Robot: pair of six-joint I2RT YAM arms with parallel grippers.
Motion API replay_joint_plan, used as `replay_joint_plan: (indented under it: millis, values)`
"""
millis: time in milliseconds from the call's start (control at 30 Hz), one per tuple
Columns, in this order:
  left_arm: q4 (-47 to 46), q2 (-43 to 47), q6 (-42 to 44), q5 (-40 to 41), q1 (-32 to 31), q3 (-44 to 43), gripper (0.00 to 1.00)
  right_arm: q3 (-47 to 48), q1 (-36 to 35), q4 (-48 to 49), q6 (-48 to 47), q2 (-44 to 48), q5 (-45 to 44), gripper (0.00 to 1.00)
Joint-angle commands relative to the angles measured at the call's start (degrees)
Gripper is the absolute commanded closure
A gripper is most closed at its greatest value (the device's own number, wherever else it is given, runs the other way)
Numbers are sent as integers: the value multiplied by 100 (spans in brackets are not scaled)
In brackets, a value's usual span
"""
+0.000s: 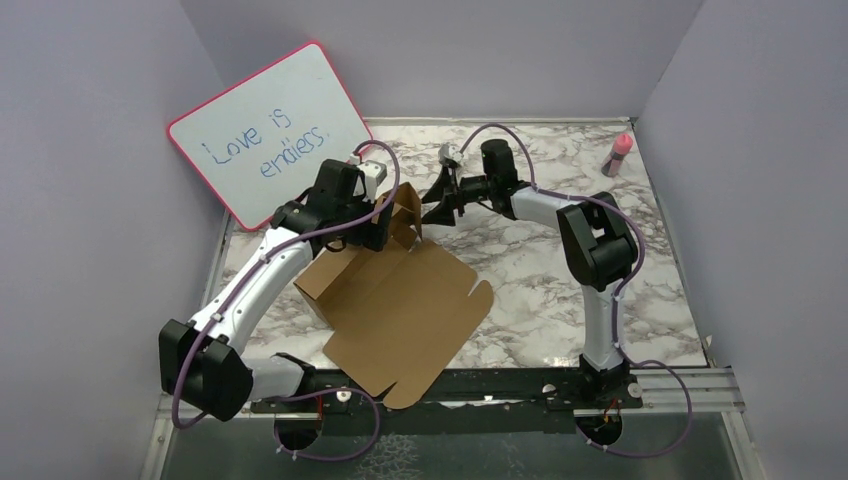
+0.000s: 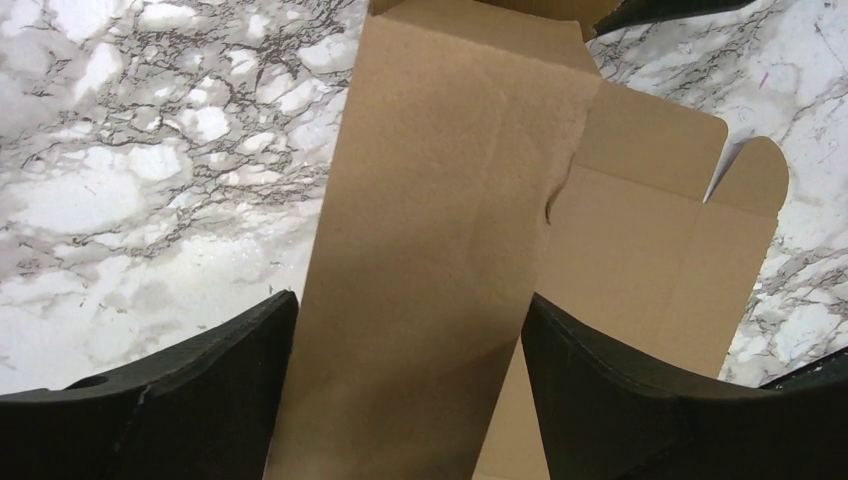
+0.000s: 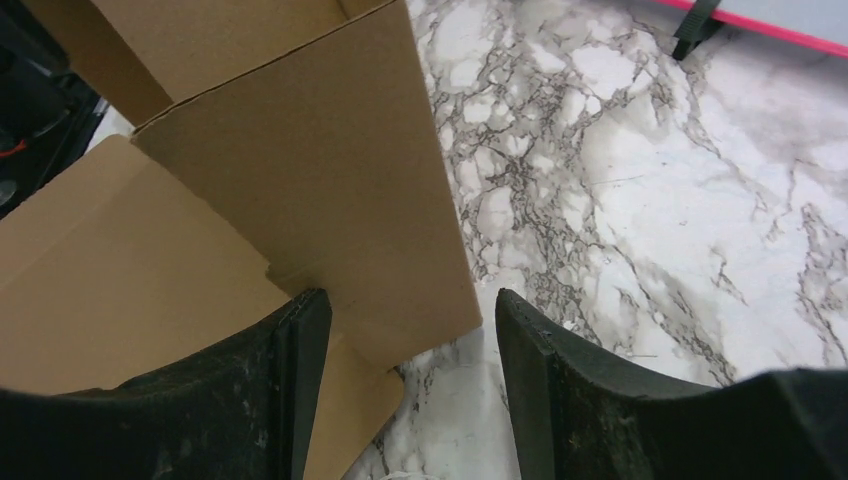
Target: Fold the paper box
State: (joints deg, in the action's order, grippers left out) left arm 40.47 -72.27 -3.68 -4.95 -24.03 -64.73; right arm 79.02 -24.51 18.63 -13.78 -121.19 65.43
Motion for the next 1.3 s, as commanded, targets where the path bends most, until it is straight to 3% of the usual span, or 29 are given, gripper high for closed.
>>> replay_joint_plan:
  millis: [0, 667, 1067, 1267]
  values:
    - [-321, -133, 219, -293, 16, 34, 21, 115, -18, -454, -382, -28, 526, 33]
    - [-562, -479, 599, -922, 16, -98, 29, 995, -204, -812, -815, -533, 947, 34]
    - [-564, -625, 670, -463, 21, -187, 32, 993, -338, -1823, -1486, -399, 1235, 56]
    - [-566, -692, 589, -123, 35, -208, 32, 647, -337, -1820, -1539, -222, 1323, 59]
